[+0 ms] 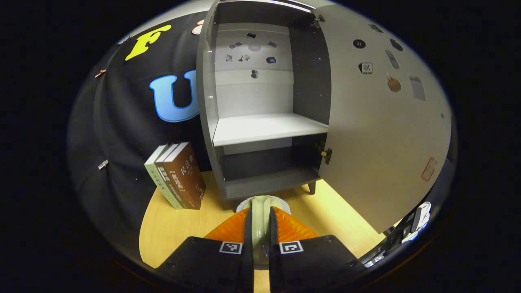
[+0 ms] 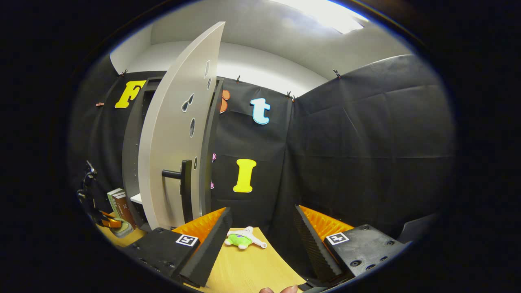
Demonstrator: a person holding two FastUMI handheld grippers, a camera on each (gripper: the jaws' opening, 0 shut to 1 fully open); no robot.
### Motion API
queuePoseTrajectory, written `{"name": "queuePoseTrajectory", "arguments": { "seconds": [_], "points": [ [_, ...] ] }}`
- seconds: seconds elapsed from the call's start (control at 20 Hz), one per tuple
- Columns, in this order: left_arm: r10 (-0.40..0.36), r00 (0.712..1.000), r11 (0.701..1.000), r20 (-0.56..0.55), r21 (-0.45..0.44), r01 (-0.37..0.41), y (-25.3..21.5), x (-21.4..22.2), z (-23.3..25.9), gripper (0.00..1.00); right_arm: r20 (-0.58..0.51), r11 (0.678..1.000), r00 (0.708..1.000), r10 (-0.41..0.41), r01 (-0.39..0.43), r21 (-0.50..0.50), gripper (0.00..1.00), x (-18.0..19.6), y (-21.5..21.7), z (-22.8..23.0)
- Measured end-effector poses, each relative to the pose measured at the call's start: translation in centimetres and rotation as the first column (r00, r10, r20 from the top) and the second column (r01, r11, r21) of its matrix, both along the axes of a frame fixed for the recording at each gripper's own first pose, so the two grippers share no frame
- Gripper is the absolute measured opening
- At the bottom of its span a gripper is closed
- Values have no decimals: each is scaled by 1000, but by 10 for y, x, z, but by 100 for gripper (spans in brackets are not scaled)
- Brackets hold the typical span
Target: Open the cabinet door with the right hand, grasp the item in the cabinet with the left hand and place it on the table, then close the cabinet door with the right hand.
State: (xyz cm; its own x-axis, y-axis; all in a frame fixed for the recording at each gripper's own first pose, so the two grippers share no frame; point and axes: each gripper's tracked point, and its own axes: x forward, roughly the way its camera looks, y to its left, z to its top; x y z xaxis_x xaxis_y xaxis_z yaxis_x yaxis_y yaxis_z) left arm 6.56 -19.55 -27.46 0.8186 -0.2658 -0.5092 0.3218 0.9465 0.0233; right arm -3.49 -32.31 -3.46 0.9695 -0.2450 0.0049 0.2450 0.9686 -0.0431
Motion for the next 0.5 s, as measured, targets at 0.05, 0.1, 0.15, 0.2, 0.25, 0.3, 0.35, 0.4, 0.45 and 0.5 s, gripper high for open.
{"name": "queuePoseTrajectory", "arguments": {
  "seconds": [0.05, 0.1, 0.15, 0.2, 0.25, 0.3, 0.35, 0.4, 0.45, 0.5],
  "points": [
    [3, 1000, 1000, -5, 12, -3, 2, -5, -14, 19, 2, 1000, 1000, -1, 1, 1, 98, -1, 2, 1],
    [4, 1000, 1000, -11, 14, -4, 2, -10, -28, 19, 4, 1000, 1000, -7, 7, 3, 98, -2, 3, 3],
    [4, 1000, 1000, -20, 4, -4, 2, -15, -41, 19, 6, 1000, 1000, -16, 16, 1, 98, -4, 3, 3],
    [9, 999, 1000, -37, -6, -9, 2, -20, -56, 19, 9, 1000, 1000, -25, 25, 0, 98, -6, 3, 5],
    [17, 998, 1000, -53, -21, -18, 4, -26, -69, 19, 8, 1000, 1000, -29, 29, -1, 98, -7, 4, 5],
    [24, 998, 999, -62, -29, -26, 5, -31, -81, 19, 6, 999, 999, -33, 33, -5, 98, -8, 5, 4],
    [30, 998, 999, -60, -27, -32, 7, -32, -91, 19, 3, 999, 999, -36, 36, -12, 98, -9, 4, 4],
    [32, 998, 999, -58, -21, -33, 9, -32, -101, 19, 1, 999, 999, -40, 40, -17, 98, -11, 5, 4],
    [31, 998, 999, -58, -12, -32, 11, -34, -111, 19, -1, 999, 999, -40, 40, -20, 98, -12, 6, 5],
    [28, 998, 1000, -59, -10, -29, 12, -35, -121, 19, -4, 999, 999, -41, 41, -24, 98, -12, 7, 4]
  ]
}}
